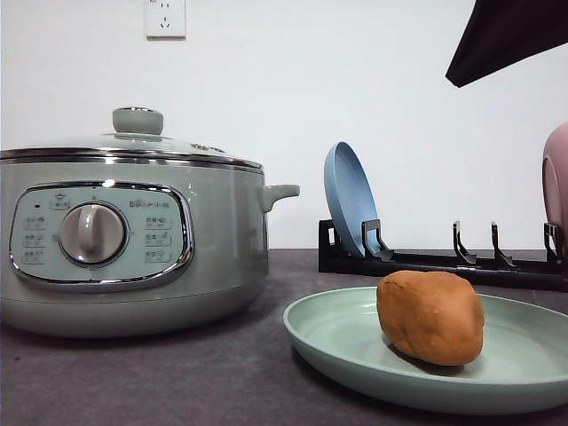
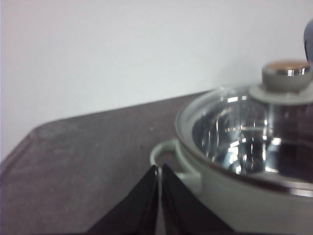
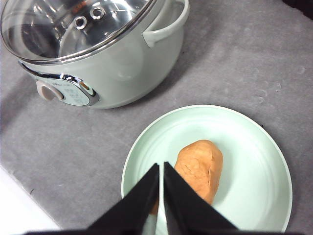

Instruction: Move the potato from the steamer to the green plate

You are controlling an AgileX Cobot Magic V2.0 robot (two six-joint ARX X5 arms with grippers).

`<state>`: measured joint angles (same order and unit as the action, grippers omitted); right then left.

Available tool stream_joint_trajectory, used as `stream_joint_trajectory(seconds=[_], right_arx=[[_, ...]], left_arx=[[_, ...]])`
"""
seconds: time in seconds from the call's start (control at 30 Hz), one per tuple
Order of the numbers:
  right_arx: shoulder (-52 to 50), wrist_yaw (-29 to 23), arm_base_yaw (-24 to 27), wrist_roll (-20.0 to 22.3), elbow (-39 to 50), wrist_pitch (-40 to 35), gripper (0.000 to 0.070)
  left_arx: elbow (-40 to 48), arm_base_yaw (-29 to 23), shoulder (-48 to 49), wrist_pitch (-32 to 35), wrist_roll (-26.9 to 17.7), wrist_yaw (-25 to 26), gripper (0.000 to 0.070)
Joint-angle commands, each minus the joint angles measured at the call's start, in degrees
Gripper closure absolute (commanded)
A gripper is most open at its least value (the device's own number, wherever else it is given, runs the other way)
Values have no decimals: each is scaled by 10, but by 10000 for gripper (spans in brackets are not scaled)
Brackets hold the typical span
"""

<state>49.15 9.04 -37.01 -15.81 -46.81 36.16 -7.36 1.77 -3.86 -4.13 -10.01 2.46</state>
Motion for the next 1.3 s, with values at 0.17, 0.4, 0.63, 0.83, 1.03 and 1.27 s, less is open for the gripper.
stream_joint_trajectory(seconds=[0.17,0.4,0.63,0.83,1.03,1.27], right_arx=[[2,0,-3,4,-9,-6,700],[2,0,-3,4,-9,-6,700],[2,-1,-3,4,-9,-6,700],[2,0,-3,4,-9,-6,700],[2,0,-3,4,-9,-6,700],[2,0,-3,4,-9,-6,700]], left_arx=[[41,-1,30,4,5,-2,697],[56,-1,37,-34,7,-2,697],[65,0,37,-70,10,-1,697],[65,-1,37,-69,19,-1,697],[65,-1,37,-69,19,-1,697],[65,0,37,-69,20,-1,697]])
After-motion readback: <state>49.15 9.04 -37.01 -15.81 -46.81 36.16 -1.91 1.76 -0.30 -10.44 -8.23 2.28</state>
